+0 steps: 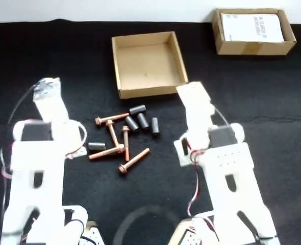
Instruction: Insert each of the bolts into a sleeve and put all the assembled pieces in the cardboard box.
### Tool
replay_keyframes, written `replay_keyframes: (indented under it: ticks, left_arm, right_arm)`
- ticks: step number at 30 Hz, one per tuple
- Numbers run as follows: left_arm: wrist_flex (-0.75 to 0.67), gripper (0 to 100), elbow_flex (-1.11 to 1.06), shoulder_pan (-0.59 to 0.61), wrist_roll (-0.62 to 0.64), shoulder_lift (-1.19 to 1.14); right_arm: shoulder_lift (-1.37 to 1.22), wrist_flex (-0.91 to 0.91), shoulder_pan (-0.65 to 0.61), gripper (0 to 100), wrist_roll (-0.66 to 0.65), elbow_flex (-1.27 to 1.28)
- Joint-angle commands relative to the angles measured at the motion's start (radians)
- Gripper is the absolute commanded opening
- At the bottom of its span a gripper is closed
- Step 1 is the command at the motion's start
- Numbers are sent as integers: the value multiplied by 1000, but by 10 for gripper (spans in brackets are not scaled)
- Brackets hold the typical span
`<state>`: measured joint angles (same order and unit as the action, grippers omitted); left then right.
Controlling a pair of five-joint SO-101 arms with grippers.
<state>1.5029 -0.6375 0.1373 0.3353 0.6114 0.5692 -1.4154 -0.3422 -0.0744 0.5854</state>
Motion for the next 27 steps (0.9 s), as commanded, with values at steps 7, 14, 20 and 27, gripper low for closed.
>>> replay_keyframes:
  ticks: [7,14,20,27]
  left_arm:
    - [-57,13,10,8,9,-97]
    - [-339,13,-220,10,11,-96]
    - [-496,13,-328,10,11,-91]
    - [-559,13,-374,10,8,-99]
  right_arm:
    - [-447,45,-44,190,11,-326]
    - [-829,50,-93,189,87,-636]
    - [-1098,76,-127,189,158,-842]
    - [-1273,74,-124,189,173,-1043]
